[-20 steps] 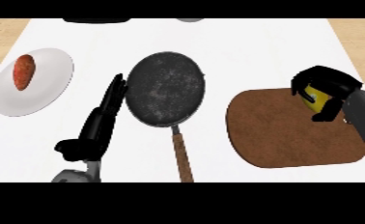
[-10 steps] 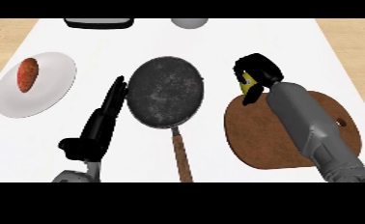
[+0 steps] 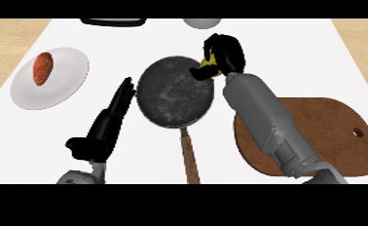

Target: Pick the lemon from the cutting board and place it in the pan

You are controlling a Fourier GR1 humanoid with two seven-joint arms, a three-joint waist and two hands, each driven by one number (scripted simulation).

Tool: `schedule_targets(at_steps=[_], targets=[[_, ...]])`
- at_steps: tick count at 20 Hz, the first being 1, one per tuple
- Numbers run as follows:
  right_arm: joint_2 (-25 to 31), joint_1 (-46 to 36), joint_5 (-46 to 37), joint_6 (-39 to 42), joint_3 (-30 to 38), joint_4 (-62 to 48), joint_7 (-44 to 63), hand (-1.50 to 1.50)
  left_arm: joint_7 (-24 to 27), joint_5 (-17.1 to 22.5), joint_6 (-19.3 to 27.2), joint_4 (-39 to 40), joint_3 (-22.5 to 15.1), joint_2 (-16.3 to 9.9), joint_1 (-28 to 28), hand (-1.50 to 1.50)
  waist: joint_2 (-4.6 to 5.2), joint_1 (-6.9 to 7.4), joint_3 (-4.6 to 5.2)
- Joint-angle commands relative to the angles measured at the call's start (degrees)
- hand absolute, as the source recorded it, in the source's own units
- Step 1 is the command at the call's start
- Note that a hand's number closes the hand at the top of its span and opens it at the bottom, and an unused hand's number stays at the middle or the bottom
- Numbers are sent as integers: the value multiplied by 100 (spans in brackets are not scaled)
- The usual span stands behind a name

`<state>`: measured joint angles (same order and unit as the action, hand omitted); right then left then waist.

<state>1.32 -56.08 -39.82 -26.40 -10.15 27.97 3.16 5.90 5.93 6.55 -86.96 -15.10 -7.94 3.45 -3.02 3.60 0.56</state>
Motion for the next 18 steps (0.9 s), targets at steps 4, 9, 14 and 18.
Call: schedule_targets(at_steps=[4, 9, 14, 18], targets=[[-128, -357, 181, -1475, -355, 257, 2301, 150, -22, -62, -108, 23, -250, 153, 233, 0, 164, 364, -23], [-131, -606, -176, -2236, -1204, 231, 3892, 150, 73, -50, -147, 72, -220, 154, 263, 0, 192, 404, -11], [-131, -659, -1051, -2621, -2243, -21, 5294, 150, -43, -81, -35, 97, -176, 240, 438, 0, 233, 205, -20], [-130, -657, -1702, -3081, -2731, 130, 6474, 150, -6, -61, -29, 83, -74, 142, 231, 0, 265, 56, -39]])
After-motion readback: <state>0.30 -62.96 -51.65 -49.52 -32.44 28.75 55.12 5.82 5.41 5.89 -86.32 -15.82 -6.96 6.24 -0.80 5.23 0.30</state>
